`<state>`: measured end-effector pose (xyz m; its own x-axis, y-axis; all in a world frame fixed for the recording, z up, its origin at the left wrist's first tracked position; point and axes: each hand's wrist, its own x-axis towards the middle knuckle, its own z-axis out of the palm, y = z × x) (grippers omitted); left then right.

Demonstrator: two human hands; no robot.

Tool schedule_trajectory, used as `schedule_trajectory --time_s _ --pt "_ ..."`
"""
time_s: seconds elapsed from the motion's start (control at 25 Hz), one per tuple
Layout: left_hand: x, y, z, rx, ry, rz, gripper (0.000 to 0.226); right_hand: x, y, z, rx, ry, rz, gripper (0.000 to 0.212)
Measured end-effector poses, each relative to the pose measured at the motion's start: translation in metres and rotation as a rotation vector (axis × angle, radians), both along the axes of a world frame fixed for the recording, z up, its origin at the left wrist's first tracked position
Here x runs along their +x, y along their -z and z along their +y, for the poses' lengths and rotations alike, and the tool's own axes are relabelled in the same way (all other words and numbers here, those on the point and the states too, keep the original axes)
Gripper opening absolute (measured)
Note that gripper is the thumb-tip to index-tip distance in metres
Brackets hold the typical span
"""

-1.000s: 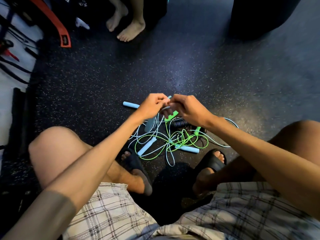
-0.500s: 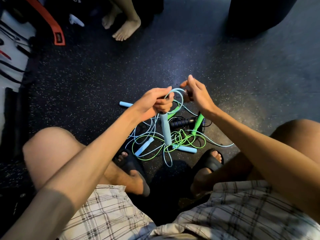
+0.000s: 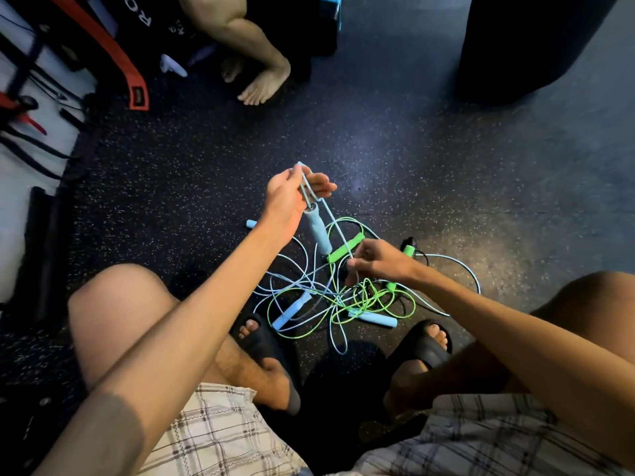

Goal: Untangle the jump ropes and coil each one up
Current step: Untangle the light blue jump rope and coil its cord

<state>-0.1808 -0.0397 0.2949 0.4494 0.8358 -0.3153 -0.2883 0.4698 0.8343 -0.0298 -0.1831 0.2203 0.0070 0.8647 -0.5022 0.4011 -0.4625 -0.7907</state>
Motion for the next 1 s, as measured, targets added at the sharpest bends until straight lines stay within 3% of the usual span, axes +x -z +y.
schedule_trajectory --time_s 0.32,0.52,0.76,1.0 --pt "0.002 0.019 -0.011 0.448 0.167 0.333 0.019 -0.014 -0.043 0.007 0.423 -0.175 -0.252 0.013" --pt "-0.004 0.016 -0.021 0.52 0.406 0.558 0.022 -0.007 -0.067 0.013 0.519 -0.042 -0.255 0.021" --pt "0.0 0.008 -0.035 0.244 0.731 0.374 0.045 0.011 -0.071 0.024 0.559 0.224 -0.147 0.016" --pt "0.0 -0.003 -0.031 -0.061 0.615 0.024 0.037 0.026 -0.051 0.028 0.293 0.439 0.123 0.022"
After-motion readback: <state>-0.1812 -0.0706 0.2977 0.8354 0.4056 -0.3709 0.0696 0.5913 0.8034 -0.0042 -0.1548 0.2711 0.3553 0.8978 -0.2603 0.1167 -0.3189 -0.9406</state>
